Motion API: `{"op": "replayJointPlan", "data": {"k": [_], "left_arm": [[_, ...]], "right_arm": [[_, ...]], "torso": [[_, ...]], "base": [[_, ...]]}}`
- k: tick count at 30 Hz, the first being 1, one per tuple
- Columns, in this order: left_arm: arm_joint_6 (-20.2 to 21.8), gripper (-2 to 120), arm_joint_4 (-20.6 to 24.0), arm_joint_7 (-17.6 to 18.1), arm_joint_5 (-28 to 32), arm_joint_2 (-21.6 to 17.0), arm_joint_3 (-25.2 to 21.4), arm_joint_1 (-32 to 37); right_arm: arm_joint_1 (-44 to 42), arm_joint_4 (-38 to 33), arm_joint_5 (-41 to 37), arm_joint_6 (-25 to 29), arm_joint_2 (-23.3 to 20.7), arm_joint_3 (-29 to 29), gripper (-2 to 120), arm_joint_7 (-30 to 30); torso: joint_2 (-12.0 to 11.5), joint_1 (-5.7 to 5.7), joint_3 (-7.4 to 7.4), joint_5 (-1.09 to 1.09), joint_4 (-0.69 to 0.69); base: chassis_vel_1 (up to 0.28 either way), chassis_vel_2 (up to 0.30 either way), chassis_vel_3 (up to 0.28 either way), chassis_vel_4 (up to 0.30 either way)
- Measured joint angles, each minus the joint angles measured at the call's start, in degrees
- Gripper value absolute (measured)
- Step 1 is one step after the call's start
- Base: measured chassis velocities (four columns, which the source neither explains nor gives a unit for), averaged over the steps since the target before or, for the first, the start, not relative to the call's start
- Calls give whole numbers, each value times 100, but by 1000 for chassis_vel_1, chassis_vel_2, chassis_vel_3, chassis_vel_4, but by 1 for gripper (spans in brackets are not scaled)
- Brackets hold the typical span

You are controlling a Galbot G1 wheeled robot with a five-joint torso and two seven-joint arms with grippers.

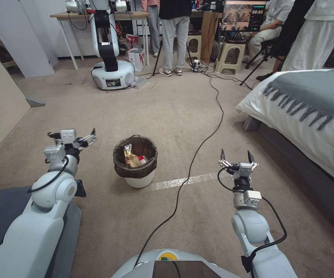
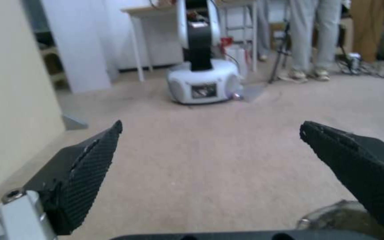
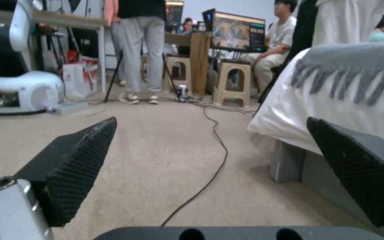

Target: Pick up the trash bin, then pick up the garbage from the floor and place it into the trash bin.

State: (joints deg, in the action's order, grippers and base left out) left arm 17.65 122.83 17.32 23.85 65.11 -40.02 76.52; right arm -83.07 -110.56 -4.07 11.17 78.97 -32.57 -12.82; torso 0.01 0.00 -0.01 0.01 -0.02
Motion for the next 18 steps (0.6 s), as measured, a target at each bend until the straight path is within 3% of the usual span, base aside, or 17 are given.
{"op": "replayJointPlan", "data": {"k": [3, 6, 12, 18], "left_arm": [[-598, 100, -17, -77, -721, 500, -50, 656], [-811, 100, -80, -81, -933, 775, -29, 997], [-1027, 100, -201, -8, -1103, 1009, -30, 1271], [-1502, 100, -273, -9, -1194, 1119, -50, 1708]], "right_arm": [[-72, 38, 20, 110, 127, 11, 100, -3], [-199, 41, 66, 200, 232, 6, 100, 1], [-550, -21, 183, 382, 442, -82, 100, 53], [-920, -32, 351, 645, 705, -135, 100, 97]], "torso": [[0, 0, 0, -1, 2], [0, 0, 0, -1, 2], [0, 0, 0, -2, 1], [0, 0, 0, -1, 1]], "base": [[0, 0, 0, 0], [0, 0, 0, 0], [0, 0, 0, 0], [0, 0, 0, 0]]}}
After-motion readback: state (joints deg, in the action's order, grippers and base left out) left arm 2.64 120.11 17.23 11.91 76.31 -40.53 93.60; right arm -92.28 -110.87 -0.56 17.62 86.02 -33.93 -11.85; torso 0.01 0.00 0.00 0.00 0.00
